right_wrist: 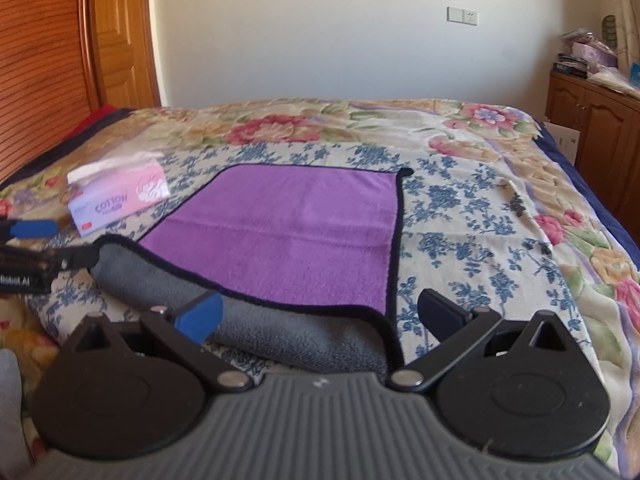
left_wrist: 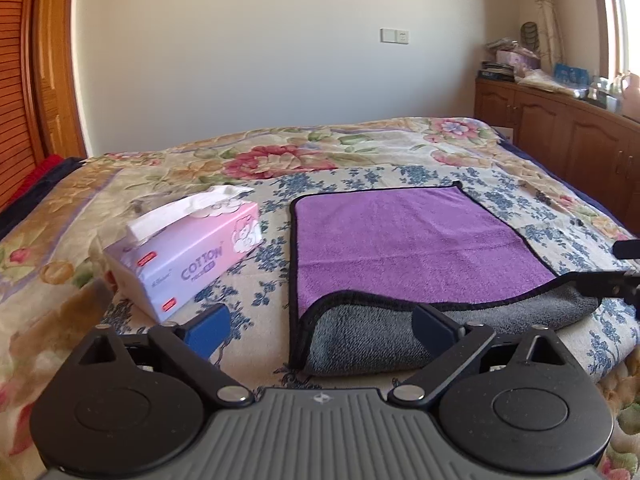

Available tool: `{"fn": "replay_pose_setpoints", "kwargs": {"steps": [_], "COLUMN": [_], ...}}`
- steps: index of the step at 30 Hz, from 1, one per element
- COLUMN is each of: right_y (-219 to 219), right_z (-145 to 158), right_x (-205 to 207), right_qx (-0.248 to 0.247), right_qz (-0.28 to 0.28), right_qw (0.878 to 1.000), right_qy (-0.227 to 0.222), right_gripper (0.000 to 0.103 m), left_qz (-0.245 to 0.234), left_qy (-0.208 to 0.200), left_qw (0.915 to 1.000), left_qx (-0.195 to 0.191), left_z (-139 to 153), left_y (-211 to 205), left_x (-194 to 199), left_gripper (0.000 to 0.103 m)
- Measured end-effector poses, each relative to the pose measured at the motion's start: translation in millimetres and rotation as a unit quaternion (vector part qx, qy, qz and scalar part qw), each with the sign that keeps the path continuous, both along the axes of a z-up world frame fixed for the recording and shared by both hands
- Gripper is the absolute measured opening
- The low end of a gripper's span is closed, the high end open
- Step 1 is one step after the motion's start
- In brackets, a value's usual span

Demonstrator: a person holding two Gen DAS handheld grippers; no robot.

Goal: Fold towel

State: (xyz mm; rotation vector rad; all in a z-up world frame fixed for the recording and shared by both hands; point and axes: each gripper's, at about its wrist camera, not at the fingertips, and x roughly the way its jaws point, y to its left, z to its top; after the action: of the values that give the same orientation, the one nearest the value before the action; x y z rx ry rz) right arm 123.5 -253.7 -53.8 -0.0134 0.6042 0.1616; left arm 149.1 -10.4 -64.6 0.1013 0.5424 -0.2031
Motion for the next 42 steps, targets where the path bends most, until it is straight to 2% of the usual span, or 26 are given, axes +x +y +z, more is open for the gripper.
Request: {"fn": "replay_pose_setpoints", "kwargs": {"steps": [4,11,22,25,30,33,35,39,42], "right_y": [2.6,0.7,-6.8,-9.7,-14.6,-18.0,-19.7,-20.0,-21.9], "right_z": [-3.2,-5.4,-11.0,-13.7,-17.1,-19.0,-20.4,-22.4,-22.7], "right_x": [2.1,6.0,18.8,23.3,29.0,31.3,32.2,33.8,33.8], "right_qx": [-0.001,-0.001,-0.001,0.001,0.015,0.031,0.043,0.05,0.058], "right_qz": [0.008,0.01,-0.001,-0.006,-0.009,-0.007,-0.004,0.0,0.003], "right_qw": [1.0,1.0,1.0,0.999,0.999,0.997,0.996,0.995,0.994], "right_qy": [0.008,0.014,0.025,0.034,0.051,0.065,0.076,0.09,0.095], "right_gripper": [0.103,0.103,0.103,0.103,0.103,0.102,0.088,0.085,0.079], "left_qz": [-0.017,-0.036,-0.026,-0.026,-0.026,-0.025,-0.024,-0.024,-0.024], "left_qy": [-0.005,0.004,0.038,0.052,0.062,0.063,0.063,0.063,0.062], "left_qw": [0.9998,0.9993,0.9989,0.9982,0.9976,0.9975,0.9975,0.9976,0.9976], "left_qx": [-0.006,-0.012,-0.011,-0.018,-0.016,-0.019,-0.02,-0.019,-0.018], "left_z": [0.6,-3.4,-16.5,-19.3,-22.3,-23.0,-22.9,-22.8,-23.0], "left_y": [0.0,-1.1,7.1,8.5,7.1,8.3,8.7,8.6,8.6], "left_x": [6.6,19.6,37.1,39.8,39.9,40.0,39.7,39.4,39.1], "left_gripper": [0.089,0.067,0.047,0.038,0.018,0.016,0.016,0.016,0.016]}}
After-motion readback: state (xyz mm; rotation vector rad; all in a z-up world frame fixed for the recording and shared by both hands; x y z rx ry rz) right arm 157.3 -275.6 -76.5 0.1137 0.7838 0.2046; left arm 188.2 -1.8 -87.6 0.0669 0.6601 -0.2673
